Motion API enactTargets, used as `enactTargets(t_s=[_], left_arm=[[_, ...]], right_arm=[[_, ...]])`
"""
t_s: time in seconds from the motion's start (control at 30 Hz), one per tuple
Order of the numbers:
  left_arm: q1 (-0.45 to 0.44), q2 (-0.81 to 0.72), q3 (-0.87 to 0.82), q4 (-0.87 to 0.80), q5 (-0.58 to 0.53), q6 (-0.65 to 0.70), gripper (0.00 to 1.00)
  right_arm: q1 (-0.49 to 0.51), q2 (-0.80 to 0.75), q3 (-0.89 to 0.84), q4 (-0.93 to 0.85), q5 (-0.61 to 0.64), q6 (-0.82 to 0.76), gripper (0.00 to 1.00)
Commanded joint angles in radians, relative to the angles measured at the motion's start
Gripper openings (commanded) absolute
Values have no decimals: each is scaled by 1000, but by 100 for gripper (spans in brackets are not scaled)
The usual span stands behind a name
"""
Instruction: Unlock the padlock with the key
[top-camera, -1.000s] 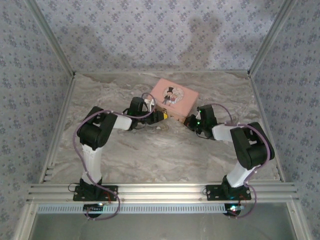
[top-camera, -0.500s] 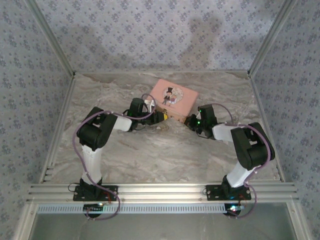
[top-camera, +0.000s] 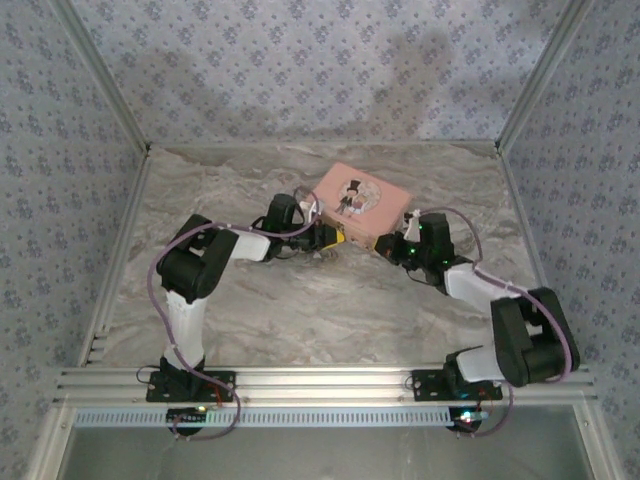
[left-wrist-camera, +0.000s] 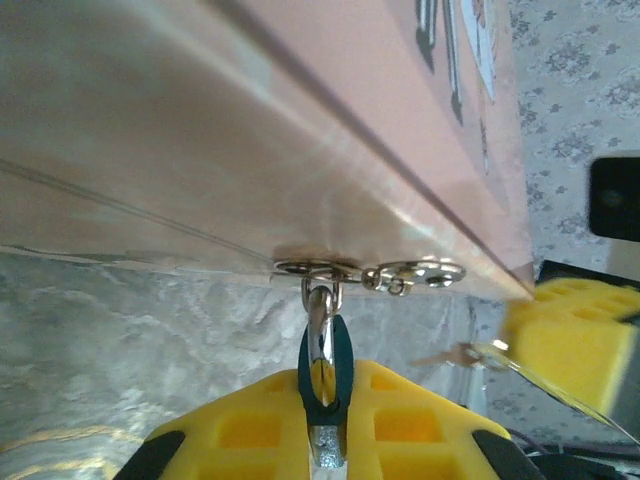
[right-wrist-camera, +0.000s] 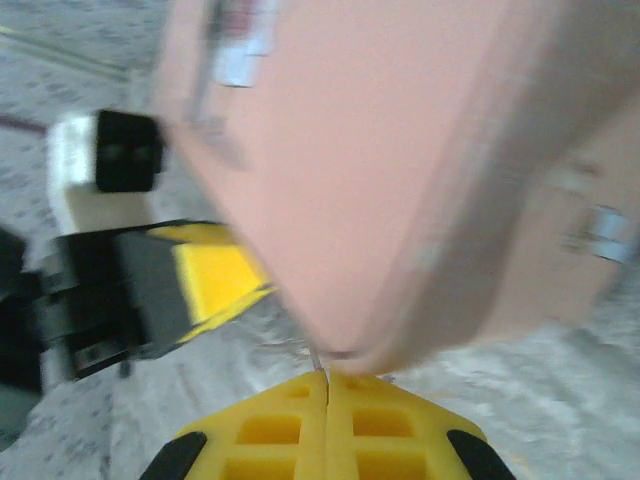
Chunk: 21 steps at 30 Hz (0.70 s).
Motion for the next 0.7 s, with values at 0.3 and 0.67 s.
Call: enactTargets(t_s=[0.3, 0.67], left_arm=[[-34, 5, 30, 60, 92, -233, 11], [-34, 39, 26, 327, 47, -500, 11]], right_arm=[[119, 40, -46, 238, 16, 160, 0], [171, 59, -194, 545, 366, 363, 0]])
